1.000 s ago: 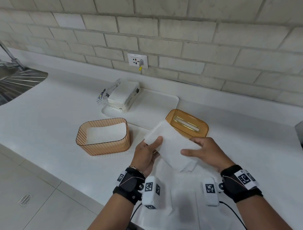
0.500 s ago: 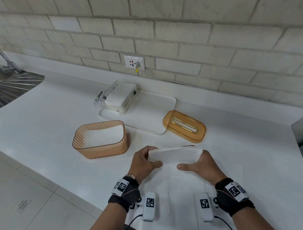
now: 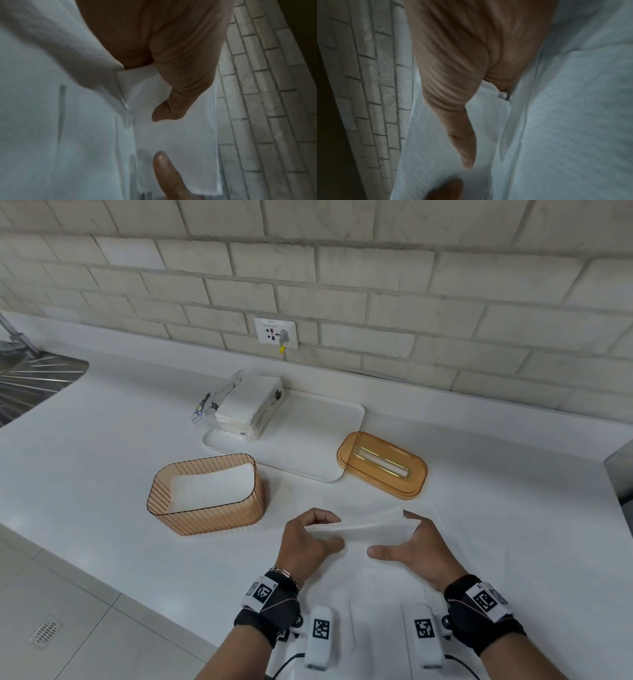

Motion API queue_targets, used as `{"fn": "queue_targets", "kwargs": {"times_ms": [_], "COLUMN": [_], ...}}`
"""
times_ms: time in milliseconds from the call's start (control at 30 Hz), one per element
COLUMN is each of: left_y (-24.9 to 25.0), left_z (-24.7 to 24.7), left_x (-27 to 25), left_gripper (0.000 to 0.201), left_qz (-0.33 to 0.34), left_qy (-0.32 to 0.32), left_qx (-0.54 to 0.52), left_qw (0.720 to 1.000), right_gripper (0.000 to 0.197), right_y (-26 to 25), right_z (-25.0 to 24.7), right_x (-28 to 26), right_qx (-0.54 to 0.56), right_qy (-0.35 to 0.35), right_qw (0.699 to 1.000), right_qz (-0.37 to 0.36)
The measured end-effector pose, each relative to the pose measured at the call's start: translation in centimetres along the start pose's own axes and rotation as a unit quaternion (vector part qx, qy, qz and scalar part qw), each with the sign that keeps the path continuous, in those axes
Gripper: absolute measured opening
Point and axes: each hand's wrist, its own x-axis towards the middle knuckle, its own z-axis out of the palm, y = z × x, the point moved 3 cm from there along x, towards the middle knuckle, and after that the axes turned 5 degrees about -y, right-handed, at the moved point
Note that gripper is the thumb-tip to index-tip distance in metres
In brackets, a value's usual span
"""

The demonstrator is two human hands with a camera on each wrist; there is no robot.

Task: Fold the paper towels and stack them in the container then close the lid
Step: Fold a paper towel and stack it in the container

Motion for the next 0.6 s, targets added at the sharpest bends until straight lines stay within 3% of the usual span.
{"fn": "queue_targets", "kwargs": {"times_ms": [133, 333, 600], "left_y": [0.8, -0.2, 0.5], "left_z": [0.7, -0.3, -0.1], "left_x": [0.0, 0.1, 0.2], "left_gripper": [0.030, 0.034, 0.030], "left_qz": [0.027, -0.019, 0.002], "left_qy": [0.006, 0.021, 0.004], "left_qx": [-0.003, -0.005, -0.022], "left_qw": [1.000, 1.000, 1.000], "right_gripper": [0.051, 0.052, 0.058], "right_y": [-1.0, -0.5, -1.3], "right_z": [0.7, 0.2, 0.1], "right_x": [0.0, -0.2, -0.5], "right_qx": [0.013, 0.022, 0.045], "right_qy": [-0.013, -0.006, -0.032], "right_qw": [1.000, 1.000, 0.998], "right_qz": [-0.021, 0.018, -0.011]}}
